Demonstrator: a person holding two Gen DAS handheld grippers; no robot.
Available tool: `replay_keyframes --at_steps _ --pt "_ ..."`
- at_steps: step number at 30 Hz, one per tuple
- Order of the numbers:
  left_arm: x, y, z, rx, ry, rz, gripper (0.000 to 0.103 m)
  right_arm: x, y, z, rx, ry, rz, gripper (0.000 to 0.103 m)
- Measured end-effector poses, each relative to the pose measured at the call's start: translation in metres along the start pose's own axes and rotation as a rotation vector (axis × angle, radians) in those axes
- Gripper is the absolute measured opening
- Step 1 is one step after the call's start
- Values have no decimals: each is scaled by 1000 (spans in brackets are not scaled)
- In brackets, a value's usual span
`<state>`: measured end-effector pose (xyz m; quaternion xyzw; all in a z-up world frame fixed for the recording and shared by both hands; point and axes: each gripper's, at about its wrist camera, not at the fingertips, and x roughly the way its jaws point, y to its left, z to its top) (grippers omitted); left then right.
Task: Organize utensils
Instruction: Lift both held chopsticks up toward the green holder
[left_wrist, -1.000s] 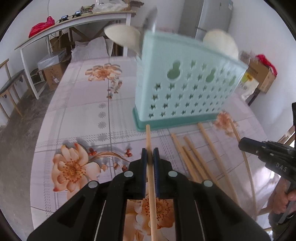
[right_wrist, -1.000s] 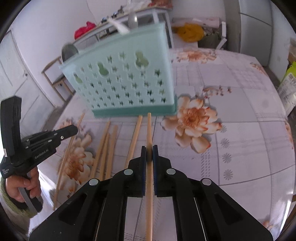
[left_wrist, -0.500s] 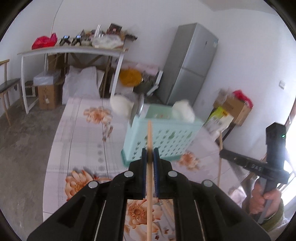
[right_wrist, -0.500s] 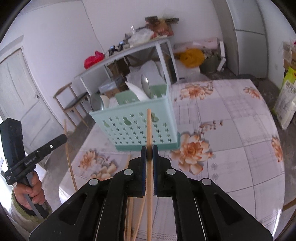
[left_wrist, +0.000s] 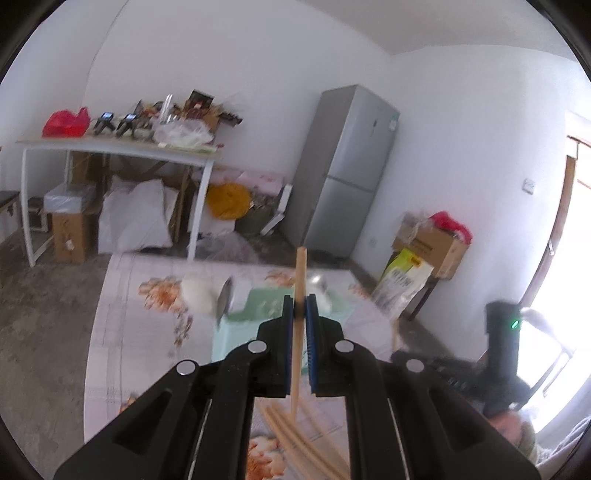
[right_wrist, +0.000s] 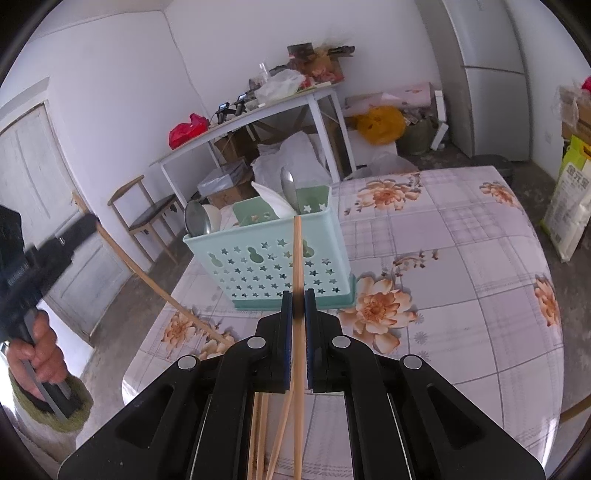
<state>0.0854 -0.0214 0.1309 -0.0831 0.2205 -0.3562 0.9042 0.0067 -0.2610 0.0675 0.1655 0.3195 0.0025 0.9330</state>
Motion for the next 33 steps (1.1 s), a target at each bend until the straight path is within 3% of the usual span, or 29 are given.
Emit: replay_keyframes --at_steps 9,18,28,33 --pt "-8 -17 52 31 -149 -64 6 -1 -1 1 5 1 4 4" --pt "8 -23 94 36 -268 -54 6 -3 -2 2 8 -1 8 4" --pt "62 -5 79 38 -197 65 6 1 -5 3 19 12 7 4" --pt "96 5 54 46 -107 88 6 3 -5 4 21 17 11 4"
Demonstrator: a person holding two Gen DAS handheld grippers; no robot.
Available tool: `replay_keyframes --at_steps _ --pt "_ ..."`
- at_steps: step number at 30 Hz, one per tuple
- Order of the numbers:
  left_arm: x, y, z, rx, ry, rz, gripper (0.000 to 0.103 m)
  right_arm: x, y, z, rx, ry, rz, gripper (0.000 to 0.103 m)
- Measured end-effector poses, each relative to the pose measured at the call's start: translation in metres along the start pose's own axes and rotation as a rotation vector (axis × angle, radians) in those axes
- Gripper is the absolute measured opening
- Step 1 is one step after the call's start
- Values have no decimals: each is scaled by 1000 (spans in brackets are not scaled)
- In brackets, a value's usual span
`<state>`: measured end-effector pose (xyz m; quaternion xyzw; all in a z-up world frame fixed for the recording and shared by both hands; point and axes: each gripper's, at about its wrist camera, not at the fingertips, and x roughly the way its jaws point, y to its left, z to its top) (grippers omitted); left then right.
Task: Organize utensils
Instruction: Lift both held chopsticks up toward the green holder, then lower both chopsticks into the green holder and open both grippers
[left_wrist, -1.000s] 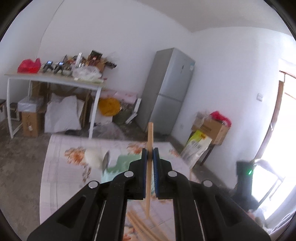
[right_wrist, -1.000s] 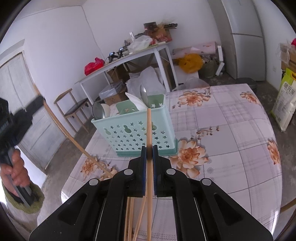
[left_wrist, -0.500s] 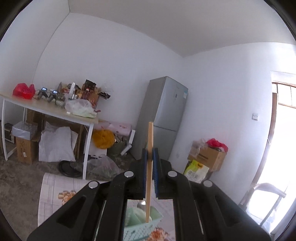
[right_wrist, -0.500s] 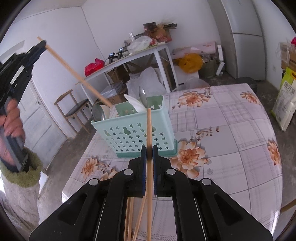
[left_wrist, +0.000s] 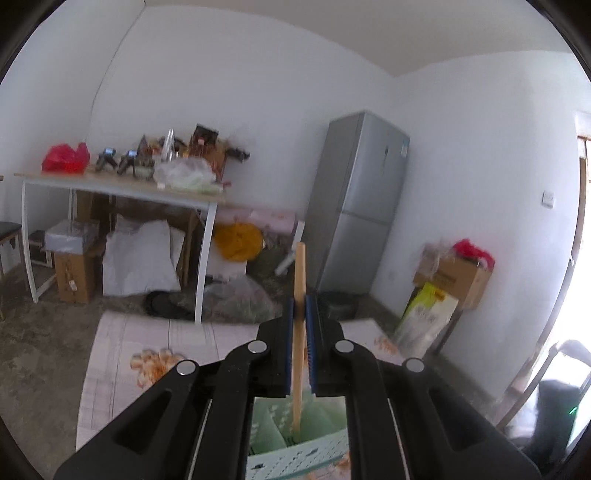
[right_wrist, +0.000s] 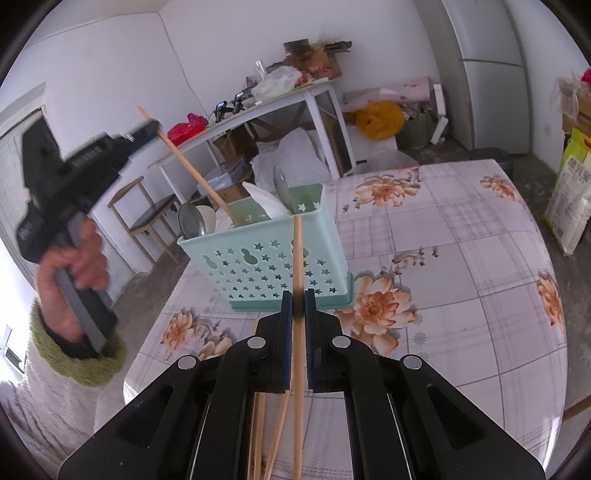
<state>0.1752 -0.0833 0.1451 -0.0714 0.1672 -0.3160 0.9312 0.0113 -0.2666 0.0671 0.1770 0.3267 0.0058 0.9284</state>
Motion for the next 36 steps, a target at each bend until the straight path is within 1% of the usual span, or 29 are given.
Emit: replay_keyframes --at_steps 3,5,7,9,11,14,17,18,20,21,22,23,26,27,29,30,32,35,36 --pt "14 2 -19 9 63 19 6 -1 0 1 0 -4 -2 4" --pt "18 6 -27 -3 85 17 6 -2 -1 0 1 -4 -5 4" --pt "19 9 -32 -9 93 15 7 -2 -2 1 2 -5 -7 4" --pt "15 9 -35 -8 88 14 11 -4 -2 1 4 -8 -9 4" --pt "9 9 -35 -5 77 18 19 -6 -2 3 2 -16 -11 4" --pt "-7 8 -37 7 50 36 27 -12 -1 7 -3 -34 -11 4" --pt "-27 9 -39 10 26 61 41 -21 2 12 -10 -63 -10 4" --pt "-32 9 -41 8 22 64 44 -24 3 14 -11 -74 -7 4" --pt "-45 9 -45 5 20 70 53 -31 4 21 -15 -100 2 4" --pt "-49 9 -48 5 24 71 56 -36 6 26 -18 -116 10 4" --pt "-52 9 -49 4 27 73 60 -39 7 30 -23 -129 17 4" --pt "-56 10 -52 3 32 76 62 -42 9 34 -27 -139 23 4" --pt "-64 11 -61 3 50 87 74 -54 15 52 -52 -187 51 4" --pt "-67 12 -65 0 55 92 76 -58 18 59 -62 -204 63 4" --pt "-70 14 -71 -8 65 90 84 -63 23 71 -78 -225 93 4" --pt "-70 15 -75 -12 84 84 86 -67 27 79 -89 -240 114 4" --pt "-67 15 -82 -14 116 87 93 -71 33 93 -105 -265 146 4" --pt "-63 15 -92 -9 148 101 97 -71 41 112 -119 -297 177 4" --pt "-63 15 -95 -8 156 104 97 -71 42 118 -123 -307 181 4"
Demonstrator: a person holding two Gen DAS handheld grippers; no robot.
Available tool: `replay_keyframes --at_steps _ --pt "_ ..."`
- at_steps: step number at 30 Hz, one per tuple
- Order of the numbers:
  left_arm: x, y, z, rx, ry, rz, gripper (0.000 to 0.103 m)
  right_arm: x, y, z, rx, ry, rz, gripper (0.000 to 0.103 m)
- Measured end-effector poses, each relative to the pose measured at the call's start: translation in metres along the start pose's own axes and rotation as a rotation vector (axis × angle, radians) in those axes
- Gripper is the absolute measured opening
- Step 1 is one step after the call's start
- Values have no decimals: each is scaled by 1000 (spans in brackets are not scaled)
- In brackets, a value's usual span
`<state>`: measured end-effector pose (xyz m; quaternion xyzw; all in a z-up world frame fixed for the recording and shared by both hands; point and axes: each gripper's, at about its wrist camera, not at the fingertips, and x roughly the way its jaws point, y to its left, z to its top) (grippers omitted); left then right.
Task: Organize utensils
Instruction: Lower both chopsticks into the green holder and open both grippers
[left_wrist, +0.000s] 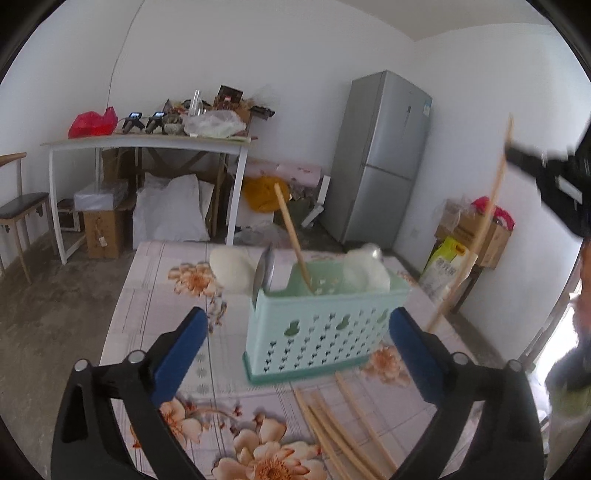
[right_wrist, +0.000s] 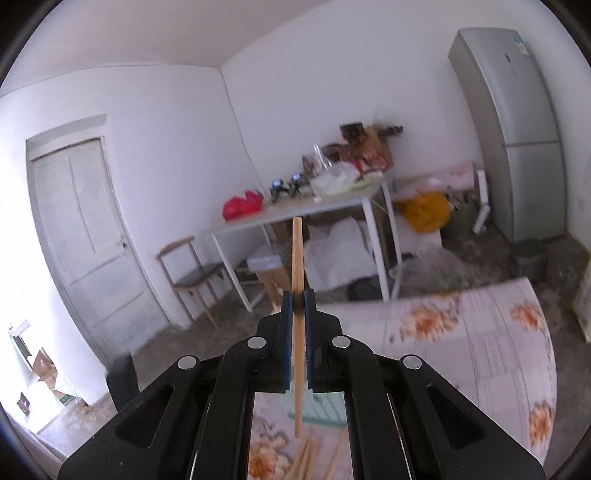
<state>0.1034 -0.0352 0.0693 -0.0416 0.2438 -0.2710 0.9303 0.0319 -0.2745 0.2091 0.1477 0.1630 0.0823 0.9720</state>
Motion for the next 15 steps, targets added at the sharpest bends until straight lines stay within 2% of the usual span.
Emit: replay_keyframes --at_steps 7,15 --pt "6 6 -10 -21 18 6 97 41 -1 30 -4 -27 29 4" --pt "16 15 -13 -63 67 24 97 95 -12 19 -12 54 -8 4"
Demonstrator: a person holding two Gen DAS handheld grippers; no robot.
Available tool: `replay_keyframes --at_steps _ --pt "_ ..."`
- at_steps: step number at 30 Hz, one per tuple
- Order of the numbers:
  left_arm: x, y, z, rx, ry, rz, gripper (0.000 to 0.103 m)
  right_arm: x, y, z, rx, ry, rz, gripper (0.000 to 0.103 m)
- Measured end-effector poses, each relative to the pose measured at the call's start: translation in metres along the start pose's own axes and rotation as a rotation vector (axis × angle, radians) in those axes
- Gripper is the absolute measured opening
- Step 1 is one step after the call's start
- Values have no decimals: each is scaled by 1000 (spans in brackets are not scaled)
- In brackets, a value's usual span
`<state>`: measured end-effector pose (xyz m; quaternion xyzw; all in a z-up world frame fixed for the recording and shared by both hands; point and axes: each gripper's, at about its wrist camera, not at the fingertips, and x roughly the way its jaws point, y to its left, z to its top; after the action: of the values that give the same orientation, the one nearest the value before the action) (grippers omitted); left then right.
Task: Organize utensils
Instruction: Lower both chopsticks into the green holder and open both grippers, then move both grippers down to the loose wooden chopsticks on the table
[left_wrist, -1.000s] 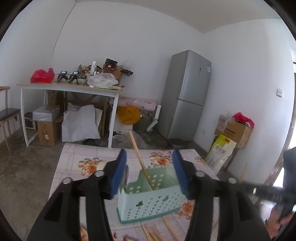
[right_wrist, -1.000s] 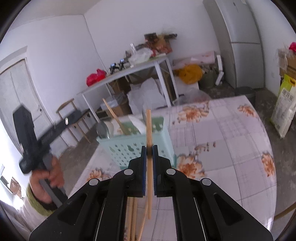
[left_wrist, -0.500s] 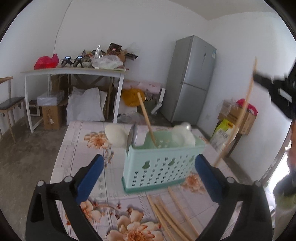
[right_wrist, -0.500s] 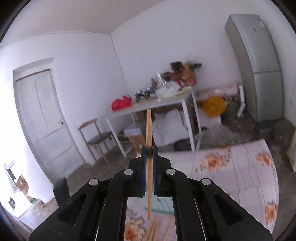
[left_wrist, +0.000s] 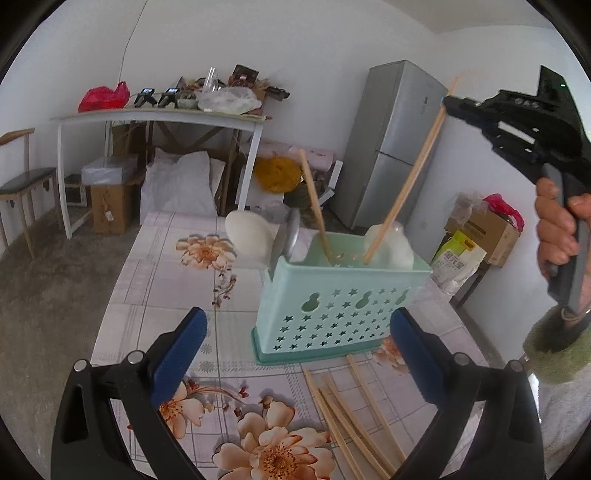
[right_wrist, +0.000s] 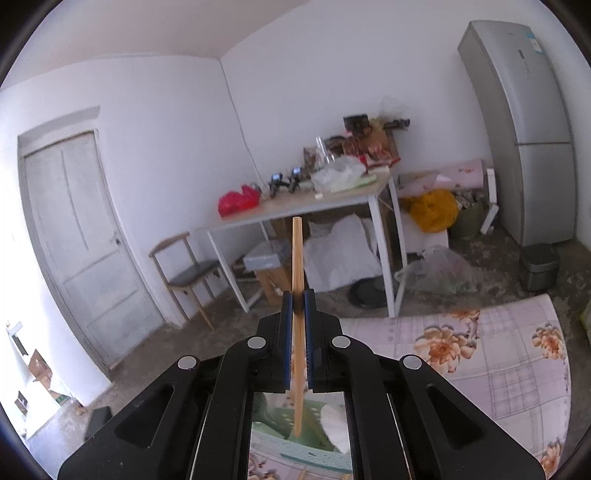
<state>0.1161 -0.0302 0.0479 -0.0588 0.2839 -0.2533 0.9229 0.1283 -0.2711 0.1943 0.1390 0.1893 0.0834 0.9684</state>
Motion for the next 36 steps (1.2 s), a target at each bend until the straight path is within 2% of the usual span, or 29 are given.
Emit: replay_keyframes --at_steps 6,11,14,15,16,18,21,26,30,33,36 --pt "3 2 -3 4 2 8 97 30 -5 -24 -49 73 -59 4" --pt "3 0 -5 17 -1 -2 97 53 -8 -42 -65 170 -76 5" --pt "3 0 -6 31 -2 -9 97 56 -9 -51 -80 203 -106 8" --pt "4 -1 -7 37 0 -10 97 55 -8 -51 -87 205 -110 13" --pt "4 -2 -8 41 2 -10 97 52 -6 -51 -93 202 -115 23" --pt "5 -3 -9 50 7 -10 97 45 -3 -47 -101 183 -124 36" --pt "4 -5 -10 60 8 -10 97 29 -1 -39 -110 133 -138 47" --pt "1 -6 -12 72 11 -14 97 -13 -3 -33 -72 47 -125 53" --pt "3 -6 -15 83 38 -22 97 -54 -6 -48 -23 2 -98 57" --pt "6 -9 -20 94 66 -27 97 -69 -11 -67 12 19 -97 58" --pt "9 -12 -26 114 96 -26 97 -72 -17 -102 63 102 -112 58"
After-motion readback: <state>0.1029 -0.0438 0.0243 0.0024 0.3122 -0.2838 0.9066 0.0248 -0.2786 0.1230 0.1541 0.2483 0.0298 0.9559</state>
